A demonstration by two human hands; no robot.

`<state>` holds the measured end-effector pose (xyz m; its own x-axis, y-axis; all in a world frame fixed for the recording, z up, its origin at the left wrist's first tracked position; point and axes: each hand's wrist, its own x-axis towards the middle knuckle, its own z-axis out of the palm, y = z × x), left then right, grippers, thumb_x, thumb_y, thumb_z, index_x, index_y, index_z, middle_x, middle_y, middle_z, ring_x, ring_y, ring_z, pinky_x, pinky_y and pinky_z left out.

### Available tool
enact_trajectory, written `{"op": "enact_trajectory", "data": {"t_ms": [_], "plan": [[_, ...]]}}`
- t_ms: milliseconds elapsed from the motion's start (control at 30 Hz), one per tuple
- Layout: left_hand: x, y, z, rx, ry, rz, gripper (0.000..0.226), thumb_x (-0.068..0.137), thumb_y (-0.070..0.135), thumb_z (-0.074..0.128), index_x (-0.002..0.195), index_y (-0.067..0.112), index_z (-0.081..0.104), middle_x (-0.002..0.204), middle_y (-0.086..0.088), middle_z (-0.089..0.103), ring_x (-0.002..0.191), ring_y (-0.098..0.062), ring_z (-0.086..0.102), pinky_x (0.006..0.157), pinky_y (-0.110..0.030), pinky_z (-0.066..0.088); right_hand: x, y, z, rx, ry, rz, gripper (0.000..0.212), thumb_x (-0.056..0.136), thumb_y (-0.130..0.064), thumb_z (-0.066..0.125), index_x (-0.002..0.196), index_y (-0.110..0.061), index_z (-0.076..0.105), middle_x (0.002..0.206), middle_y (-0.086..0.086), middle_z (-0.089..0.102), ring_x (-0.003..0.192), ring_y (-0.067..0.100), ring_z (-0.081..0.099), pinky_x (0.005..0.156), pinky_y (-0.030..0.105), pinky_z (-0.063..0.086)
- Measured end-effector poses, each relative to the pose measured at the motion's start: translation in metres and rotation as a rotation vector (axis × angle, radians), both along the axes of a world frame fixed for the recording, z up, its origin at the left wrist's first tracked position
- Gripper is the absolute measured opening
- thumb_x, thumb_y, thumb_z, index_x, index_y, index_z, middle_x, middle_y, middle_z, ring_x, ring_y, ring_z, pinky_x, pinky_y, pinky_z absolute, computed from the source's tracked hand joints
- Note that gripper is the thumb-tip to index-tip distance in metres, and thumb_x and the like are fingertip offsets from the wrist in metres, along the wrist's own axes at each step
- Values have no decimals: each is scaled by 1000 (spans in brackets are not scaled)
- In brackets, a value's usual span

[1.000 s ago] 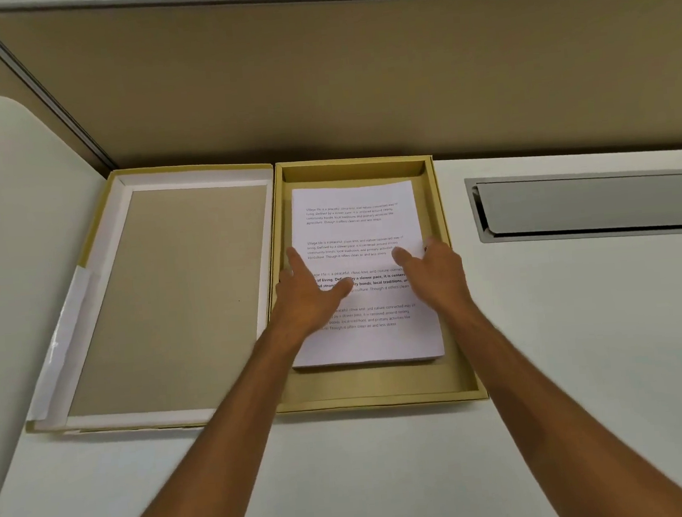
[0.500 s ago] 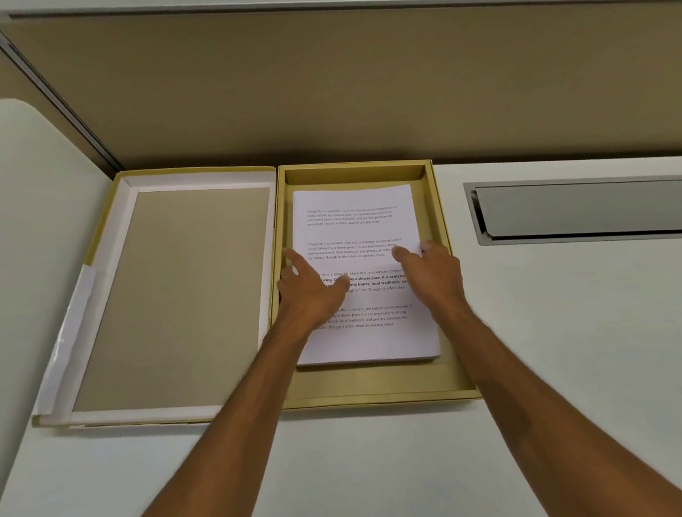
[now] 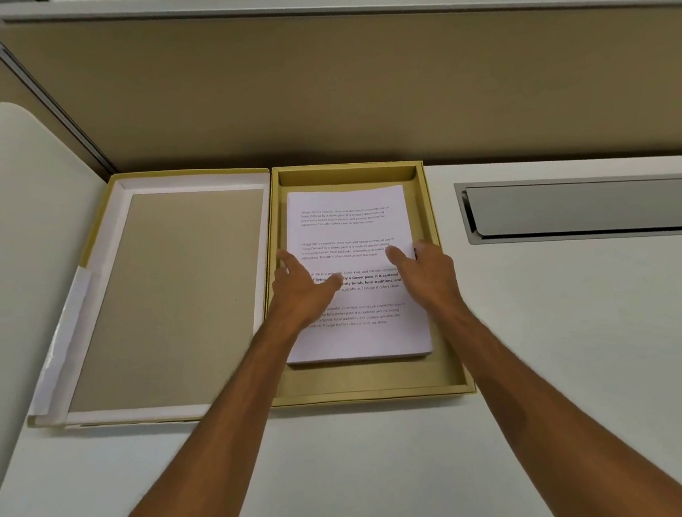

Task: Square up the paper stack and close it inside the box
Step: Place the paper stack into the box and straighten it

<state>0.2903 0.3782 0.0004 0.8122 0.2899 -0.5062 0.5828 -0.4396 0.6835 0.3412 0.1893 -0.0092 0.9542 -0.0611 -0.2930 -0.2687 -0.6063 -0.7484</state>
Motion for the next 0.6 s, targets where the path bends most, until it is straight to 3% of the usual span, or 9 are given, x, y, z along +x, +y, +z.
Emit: {"op": "enact_trajectory", "data": {"t_ms": [67,133,200,300,367,467,600], "plan": [[-7,2,0,-5,-90,14,100,89,39,70,157,10,3,160,-8,30,143,-24,36,110,-37,38,-6,-3,0,-48,-31,33,38,100,-37,57,113,-2,60,120,12,69,90,17,60,58,14,42],[-17,4,0,14,-181,31,78,90,34,71,151,14,26,148,-3,48,126,-16,50,91,-26,42,-14,-6,-1,-69,-61,45,38,102,-36,55,115,-1,57,127,17,66,100,22,63,76,23,52],[-29,5,2,17,-246,37,70,91,33,70,148,17,33,145,0,50,124,-9,48,90,-26,40,-24,-11,1,-60,-129,58,32,102,-33,56,120,-6,56,130,15,64,108,25,63,82,26,48],[-50,8,6,23,-339,75,63,92,29,69,147,20,39,142,5,51,115,0,41,90,-21,38,-44,-16,7,-74,-233,119,43,102,-32,55,140,-10,51,139,9,60,124,27,57,97,34,49],[-66,11,11,43,-371,104,53,93,28,68,141,22,47,136,9,52,112,-2,45,84,-17,44,-62,-19,9,-119,-285,183,49,103,-34,54,146,-12,46,145,7,55,130,25,52,105,34,44],[-96,14,17,100,-361,245,43,93,24,67,133,16,56,139,-1,57,117,-14,55,92,-31,51,-98,-15,13,-157,-343,224,53,102,-31,56,149,-12,42,150,8,49,134,21,46,105,22,33],[-138,12,21,121,-377,493,27,92,17,68,119,14,65,117,-3,67,103,-16,62,80,-26,50,-159,8,15,-315,-390,360,55,100,-27,58,149,-5,45,152,15,47,140,30,43,114,44,39]]}}
